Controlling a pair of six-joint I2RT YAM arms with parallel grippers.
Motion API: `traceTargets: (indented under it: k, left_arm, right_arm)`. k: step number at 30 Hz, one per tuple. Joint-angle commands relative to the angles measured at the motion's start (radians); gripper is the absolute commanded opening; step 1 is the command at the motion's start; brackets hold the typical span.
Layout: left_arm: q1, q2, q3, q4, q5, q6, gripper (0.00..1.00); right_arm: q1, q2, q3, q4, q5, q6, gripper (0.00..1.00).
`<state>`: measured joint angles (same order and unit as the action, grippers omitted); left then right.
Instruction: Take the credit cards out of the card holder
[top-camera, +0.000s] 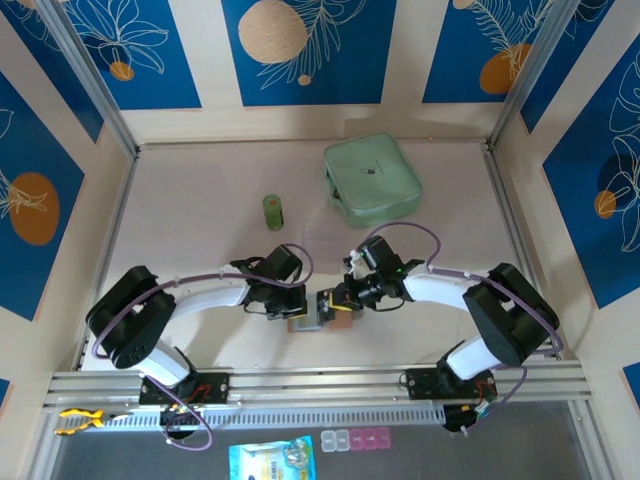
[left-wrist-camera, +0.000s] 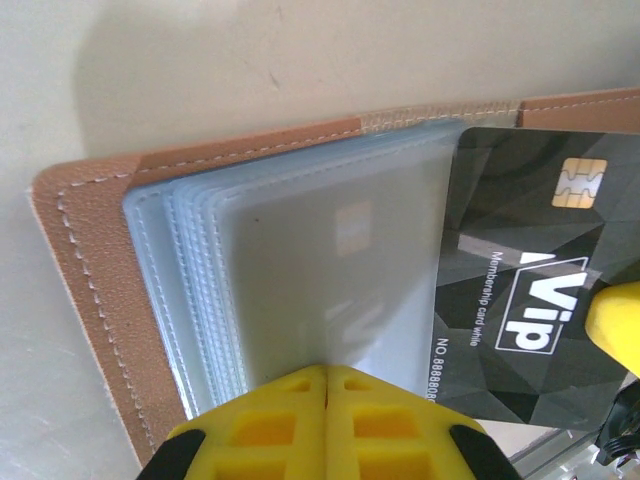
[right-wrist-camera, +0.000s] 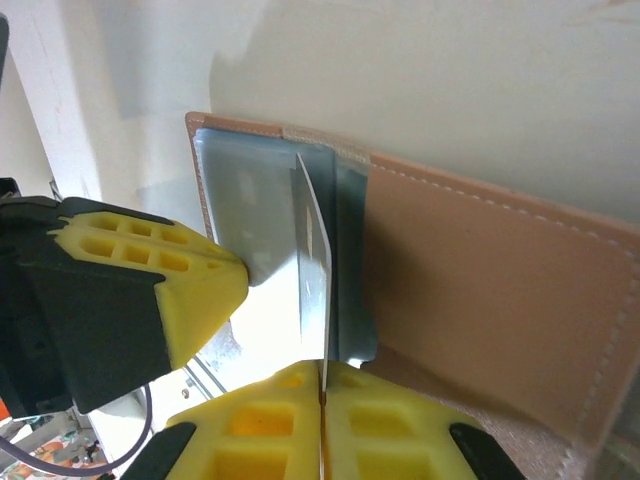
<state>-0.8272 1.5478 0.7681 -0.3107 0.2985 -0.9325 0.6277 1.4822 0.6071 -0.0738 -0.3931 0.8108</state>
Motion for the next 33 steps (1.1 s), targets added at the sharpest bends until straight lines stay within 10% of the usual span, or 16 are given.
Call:
traceTargets:
  k: [1,19,33]
  left_arm:
    - [-0.009,0.032,-0.002,-0.071,-0.031,0.026,0.00]
    - [-0.008,0.019,0.043,-0.071,-0.030,0.037,0.00]
    - [0.008,-0.095,0.020,-0.078,-0.067,0.037,0.01]
  right_arm:
    - [-0.003,-0.035,0.005,-0.110,0.028,-0.043,0.09]
    - [-0.002,-0.120,0.098,-0.274,0.089,-0.133,0.06]
    - [-0.003,-0.031,0.364,-0.579,0.189,-0.575,0.01]
